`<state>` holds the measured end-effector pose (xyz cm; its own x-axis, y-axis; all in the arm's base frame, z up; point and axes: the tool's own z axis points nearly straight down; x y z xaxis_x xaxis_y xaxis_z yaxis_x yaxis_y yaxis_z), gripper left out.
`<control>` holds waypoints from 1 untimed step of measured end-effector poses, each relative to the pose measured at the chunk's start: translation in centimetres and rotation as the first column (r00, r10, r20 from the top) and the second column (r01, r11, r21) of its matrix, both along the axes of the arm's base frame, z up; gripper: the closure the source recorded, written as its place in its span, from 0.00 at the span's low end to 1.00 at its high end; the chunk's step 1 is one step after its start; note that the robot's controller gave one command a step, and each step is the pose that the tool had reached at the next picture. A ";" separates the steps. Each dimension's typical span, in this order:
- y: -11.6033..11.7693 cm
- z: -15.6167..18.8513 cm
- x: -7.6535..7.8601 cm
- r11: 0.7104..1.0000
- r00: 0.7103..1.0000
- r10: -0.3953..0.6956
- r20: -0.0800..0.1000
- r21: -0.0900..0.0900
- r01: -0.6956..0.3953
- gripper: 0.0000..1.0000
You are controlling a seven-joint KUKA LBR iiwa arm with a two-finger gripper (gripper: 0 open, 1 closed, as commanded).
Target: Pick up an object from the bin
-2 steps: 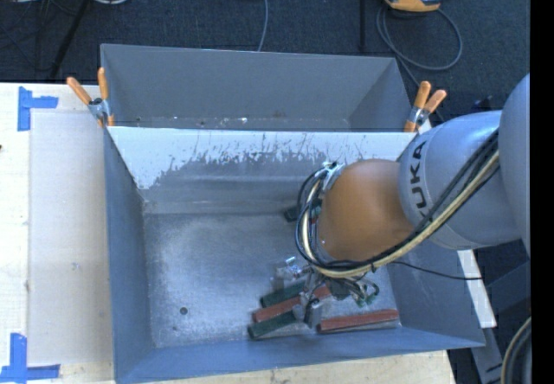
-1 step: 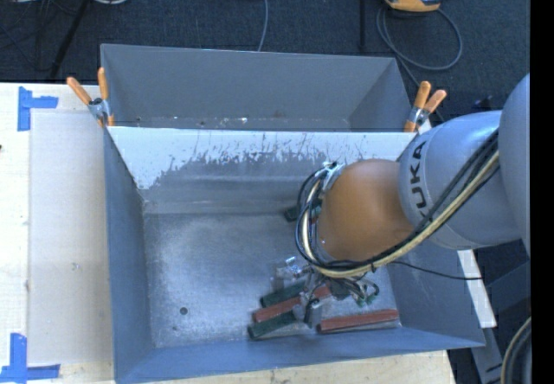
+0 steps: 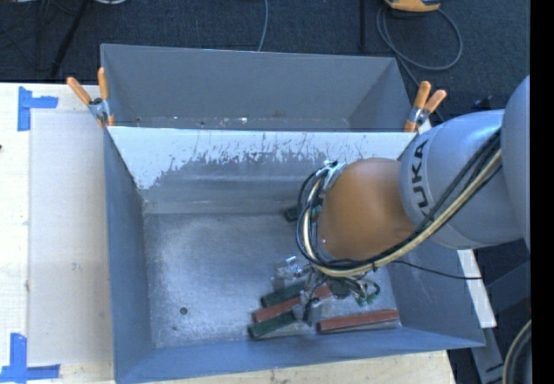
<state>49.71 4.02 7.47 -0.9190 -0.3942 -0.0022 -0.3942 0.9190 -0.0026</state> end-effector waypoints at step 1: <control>0.1 1.3 -0.1 1.000 1.000 0.000 -0.004 0.002 0.000 1.00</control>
Offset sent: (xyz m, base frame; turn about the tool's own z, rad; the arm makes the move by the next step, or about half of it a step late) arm -0.0001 0.0001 0.0934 0.0000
